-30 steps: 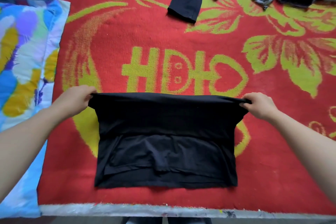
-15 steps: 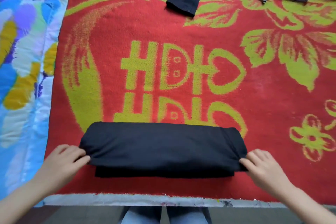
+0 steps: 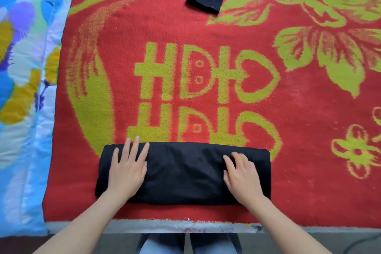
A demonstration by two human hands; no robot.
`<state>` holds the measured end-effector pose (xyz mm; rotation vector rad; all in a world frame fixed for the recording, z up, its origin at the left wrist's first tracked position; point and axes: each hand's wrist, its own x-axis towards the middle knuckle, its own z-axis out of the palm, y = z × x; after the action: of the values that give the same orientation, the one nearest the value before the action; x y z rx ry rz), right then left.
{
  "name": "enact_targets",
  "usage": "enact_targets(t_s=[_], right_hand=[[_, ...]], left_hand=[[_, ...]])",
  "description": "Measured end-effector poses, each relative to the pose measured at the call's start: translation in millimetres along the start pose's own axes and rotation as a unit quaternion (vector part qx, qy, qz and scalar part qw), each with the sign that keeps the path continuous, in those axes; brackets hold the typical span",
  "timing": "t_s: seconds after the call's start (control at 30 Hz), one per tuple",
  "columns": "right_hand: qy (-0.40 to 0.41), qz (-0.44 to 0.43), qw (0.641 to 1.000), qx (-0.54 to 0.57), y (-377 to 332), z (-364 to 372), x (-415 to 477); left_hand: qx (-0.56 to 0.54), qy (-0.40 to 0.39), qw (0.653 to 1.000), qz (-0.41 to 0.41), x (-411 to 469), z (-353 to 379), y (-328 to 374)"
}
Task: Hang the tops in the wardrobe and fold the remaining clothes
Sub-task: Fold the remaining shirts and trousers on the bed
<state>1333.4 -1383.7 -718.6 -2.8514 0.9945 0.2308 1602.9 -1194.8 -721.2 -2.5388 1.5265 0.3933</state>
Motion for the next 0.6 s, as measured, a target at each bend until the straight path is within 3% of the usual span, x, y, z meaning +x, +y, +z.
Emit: enact_targets(t_s=[0.07,0.13,0.2,0.27,0.3,0.37,0.47,0.6], right_hand=[[-0.059,0.06,0.996,0.008,15,4,5],[-0.069,0.195,0.978,0.015,42,1,-4],[-0.122,0.362,0.923,0.054,67,-5,-20],[-0.155,0.441,0.875,0.129,79,-8,-35],[-0.152,0.455,0.856,0.193,79,-7,-38],[-0.115,0.479,0.8,0.344,68,-7,-38],[-0.069,0.529,0.7,0.476,46,-14,-33],[-0.138,0.522,0.672,0.506,47,-29,-25]], left_hand=[[0.013,-0.049,0.998,-0.032,2,16,-23],[0.029,-0.042,0.996,-0.072,-3,21,-48],[0.002,-0.067,0.978,-0.196,-14,17,-63],[-0.044,-0.1,0.937,-0.332,-22,9,-65],[-0.058,-0.088,0.927,-0.359,-25,8,-61],[-0.069,-0.026,0.94,-0.334,-29,7,-43],[-0.06,0.033,0.985,-0.161,-39,2,3],[-0.057,-0.002,0.998,0.0,-63,16,49]])
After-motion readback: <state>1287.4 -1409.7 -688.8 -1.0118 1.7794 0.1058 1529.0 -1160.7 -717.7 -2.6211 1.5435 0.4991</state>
